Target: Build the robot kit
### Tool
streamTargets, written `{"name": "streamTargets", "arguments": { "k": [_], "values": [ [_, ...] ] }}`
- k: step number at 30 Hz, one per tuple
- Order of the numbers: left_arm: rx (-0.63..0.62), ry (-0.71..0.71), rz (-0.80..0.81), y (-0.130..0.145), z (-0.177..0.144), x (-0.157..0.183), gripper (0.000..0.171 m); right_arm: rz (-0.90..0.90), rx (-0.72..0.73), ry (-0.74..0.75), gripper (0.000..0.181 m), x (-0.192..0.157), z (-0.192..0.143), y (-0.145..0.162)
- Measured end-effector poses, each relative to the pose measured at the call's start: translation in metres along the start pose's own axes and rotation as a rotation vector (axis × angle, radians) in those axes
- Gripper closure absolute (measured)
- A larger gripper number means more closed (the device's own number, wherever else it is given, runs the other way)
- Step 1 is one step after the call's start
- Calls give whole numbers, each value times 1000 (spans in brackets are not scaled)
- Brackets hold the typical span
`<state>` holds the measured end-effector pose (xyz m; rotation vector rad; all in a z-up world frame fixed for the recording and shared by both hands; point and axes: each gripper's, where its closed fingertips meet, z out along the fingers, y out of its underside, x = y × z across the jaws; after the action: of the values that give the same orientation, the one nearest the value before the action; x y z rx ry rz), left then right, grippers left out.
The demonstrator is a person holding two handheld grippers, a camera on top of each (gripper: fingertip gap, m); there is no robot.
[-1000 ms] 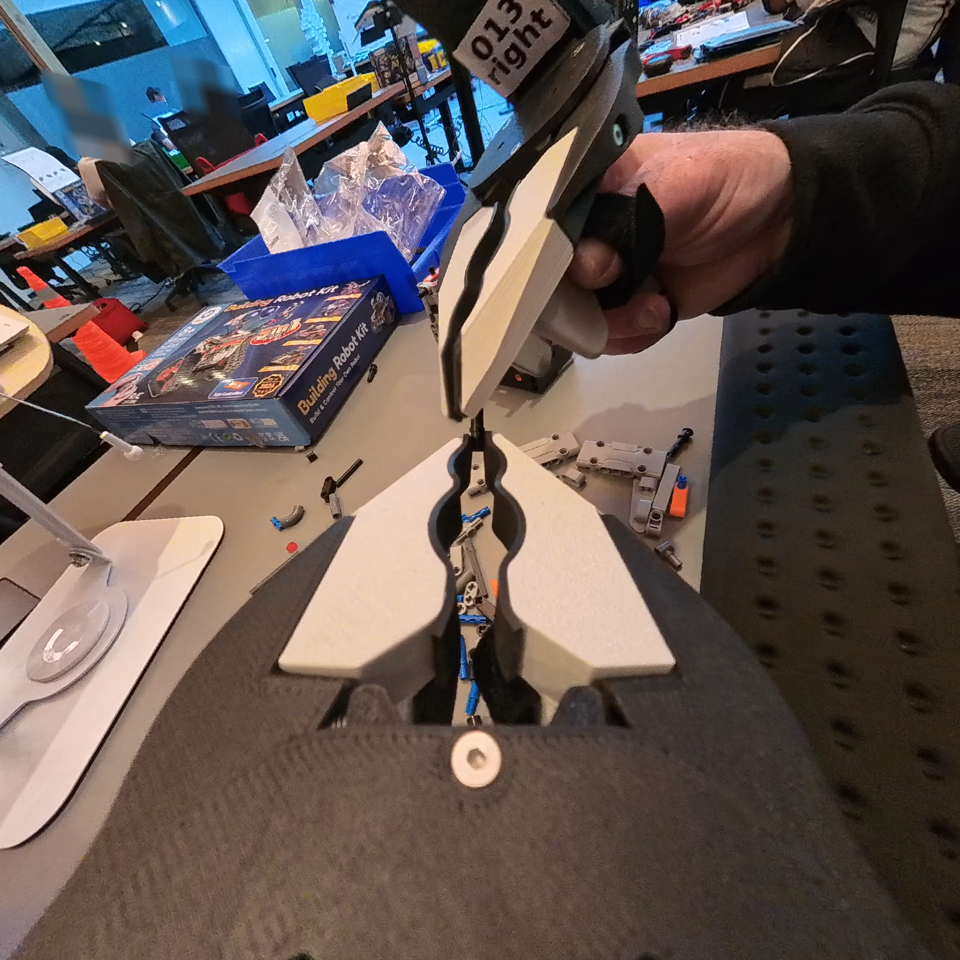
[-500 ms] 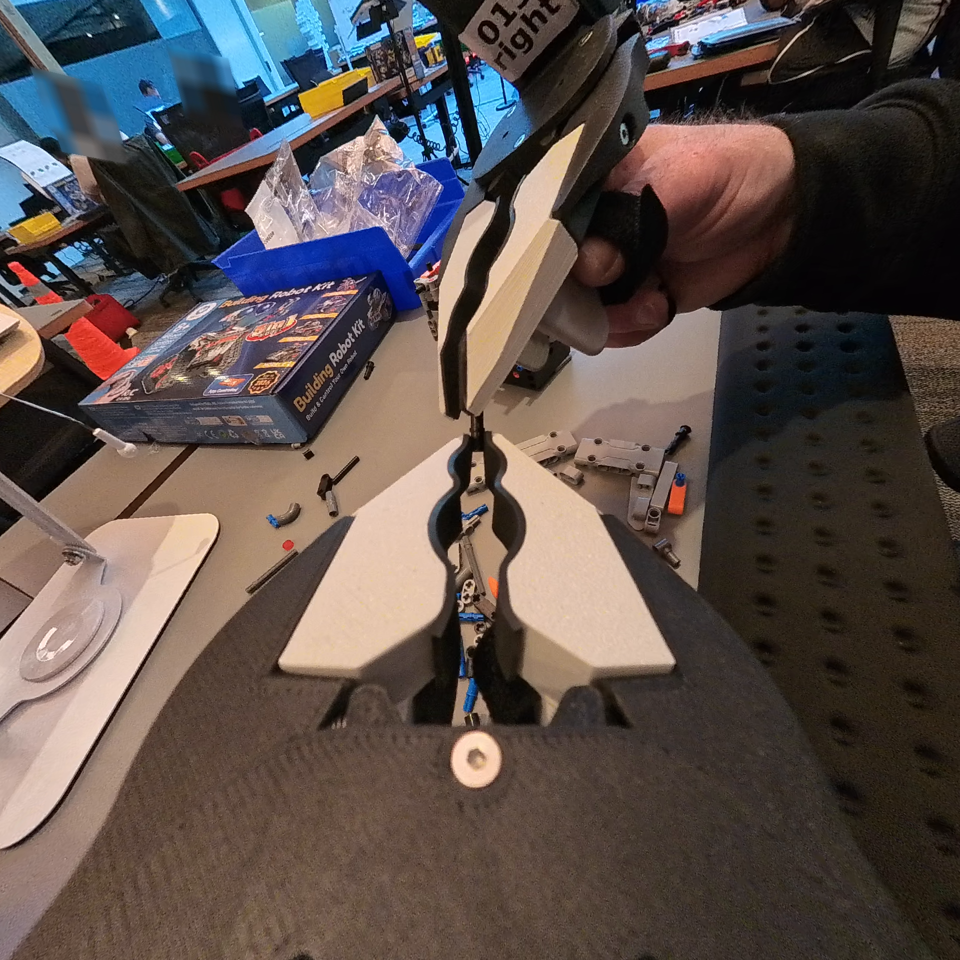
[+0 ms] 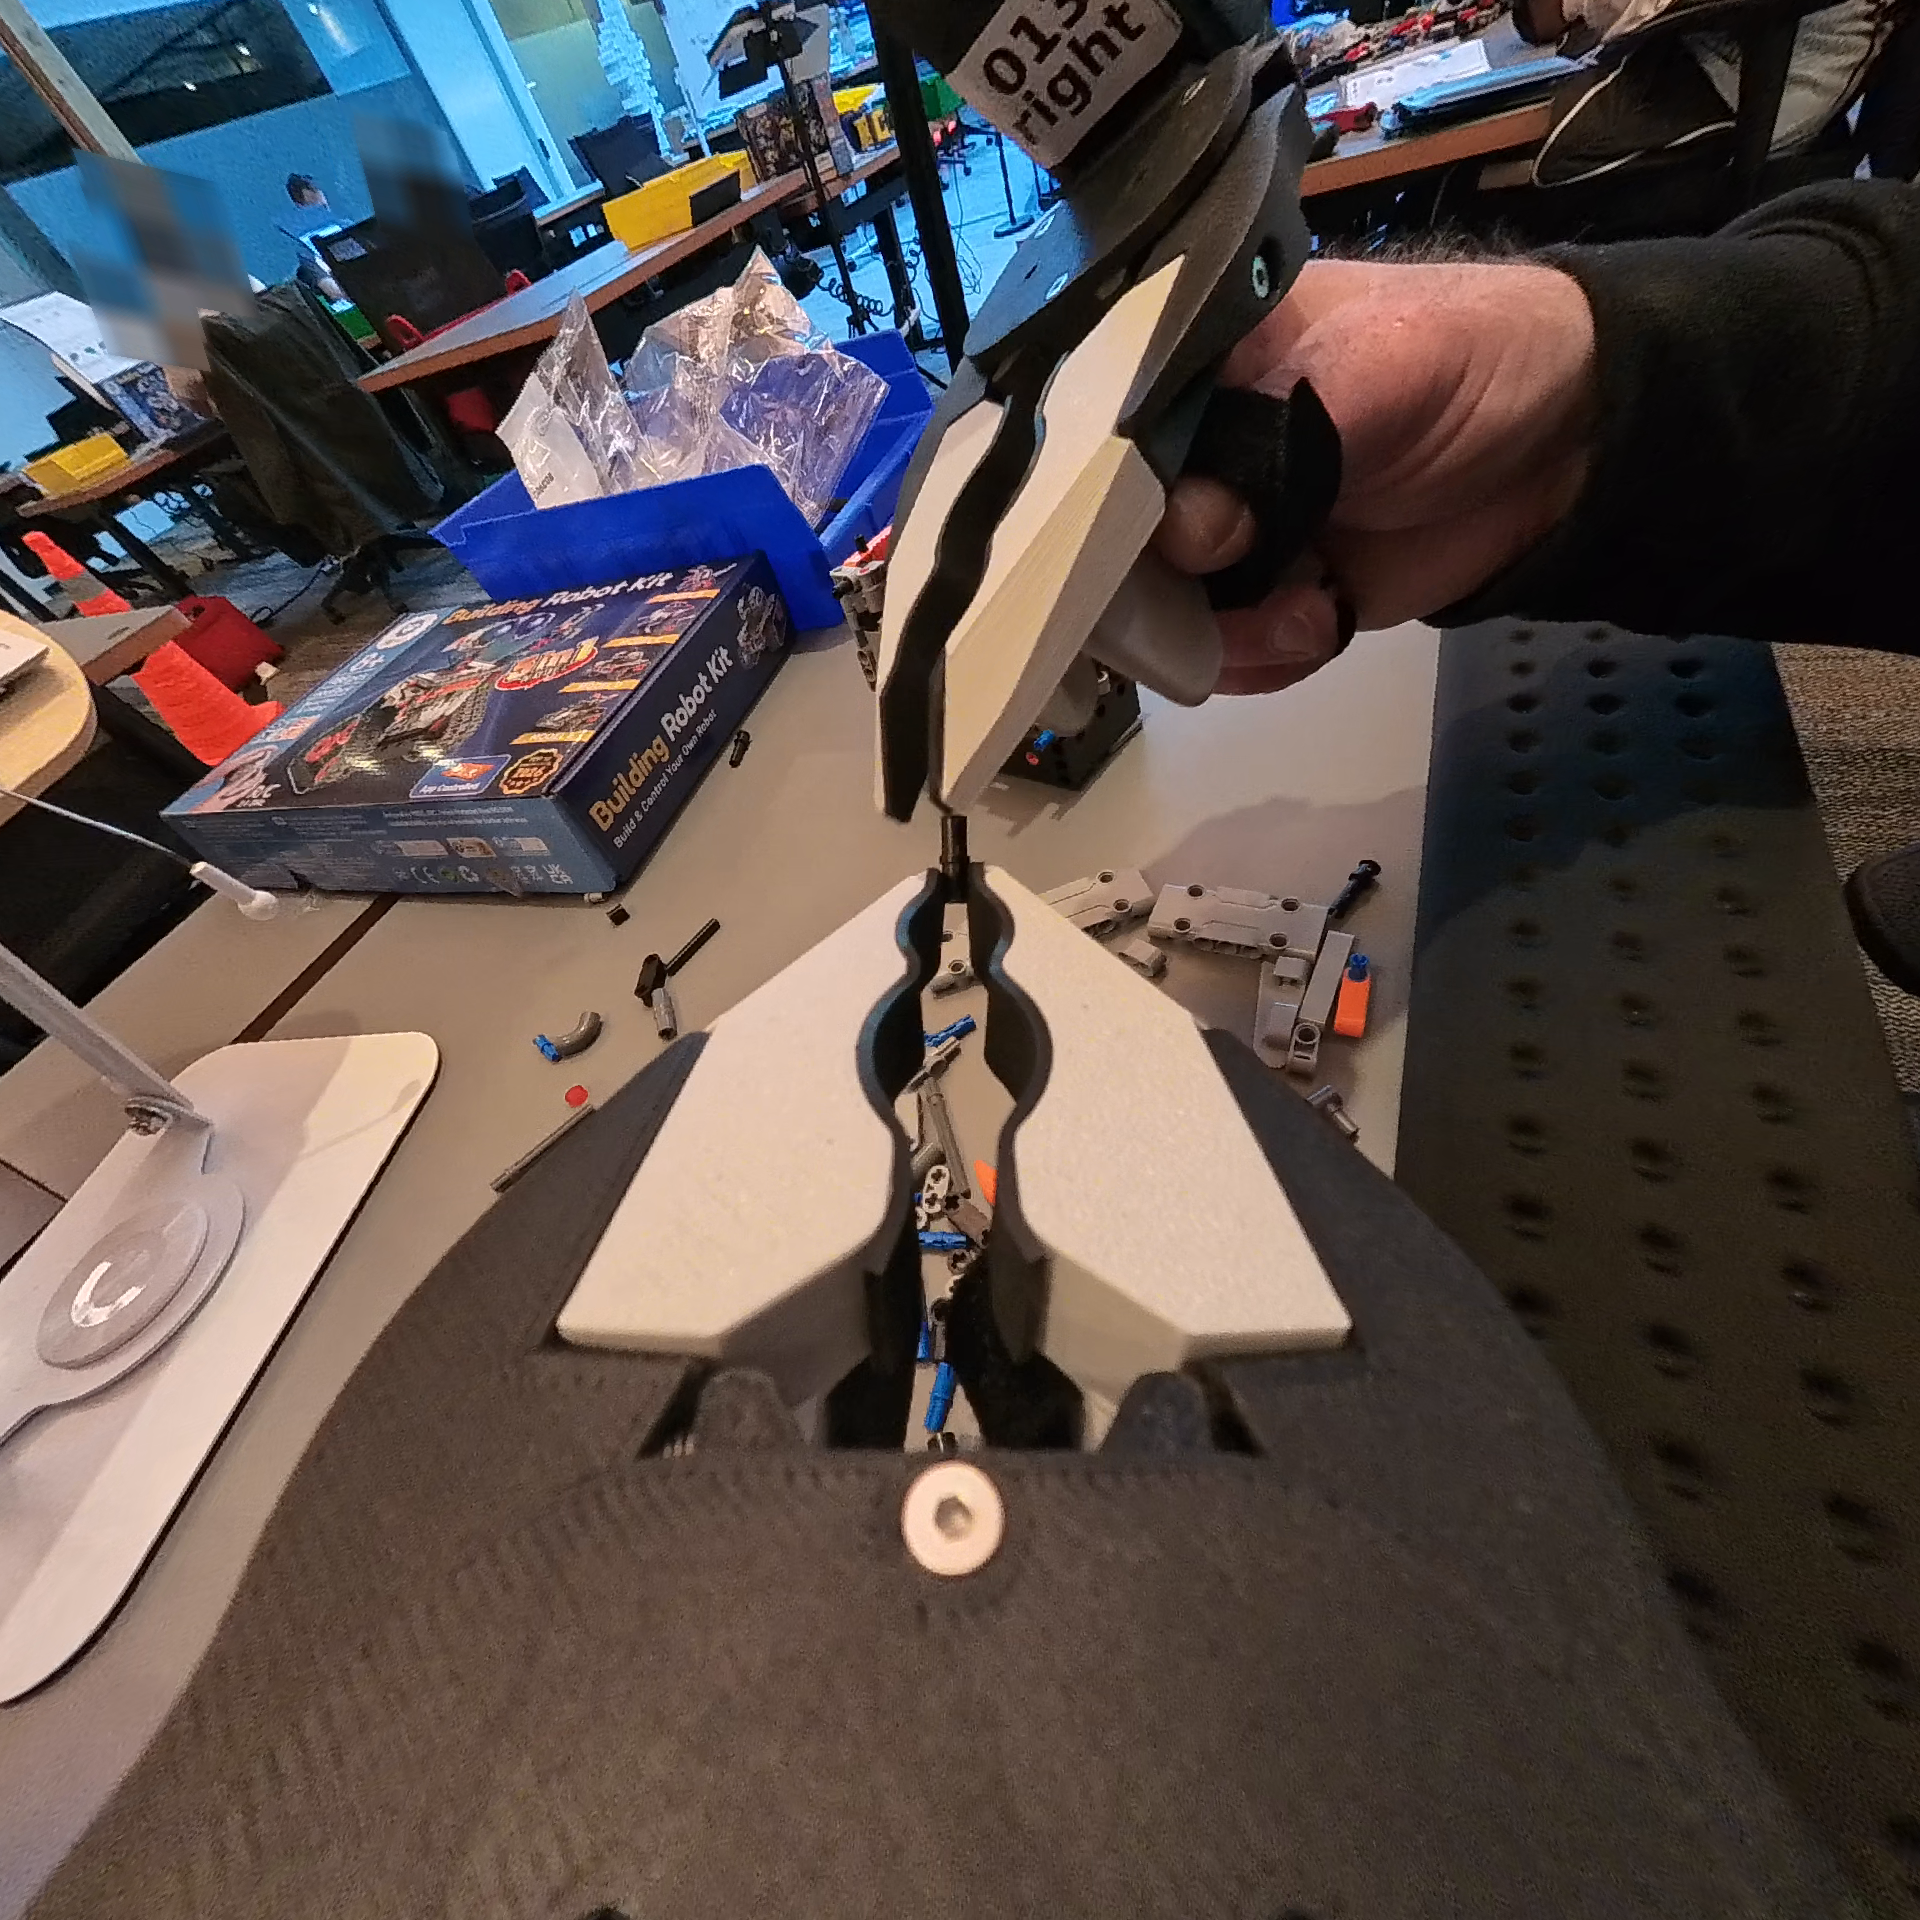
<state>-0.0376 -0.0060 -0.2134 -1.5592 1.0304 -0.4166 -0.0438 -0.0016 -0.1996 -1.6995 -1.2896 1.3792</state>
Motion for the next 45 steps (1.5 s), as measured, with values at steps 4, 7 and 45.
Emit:
{"name": "streamTargets", "arguments": {
  "k": [4,7,45],
  "values": [
    [8,-9,9,-2,-1,0,170,0,-15,10,169,1,-2,5],
    [-3,-15,24,-1,0,0,170,2,-17,-16,168,-3,-2,6],
    [-528,393,-74,109,28,68,166,-566,-720,172,180,18,8,134]
  ]
}}
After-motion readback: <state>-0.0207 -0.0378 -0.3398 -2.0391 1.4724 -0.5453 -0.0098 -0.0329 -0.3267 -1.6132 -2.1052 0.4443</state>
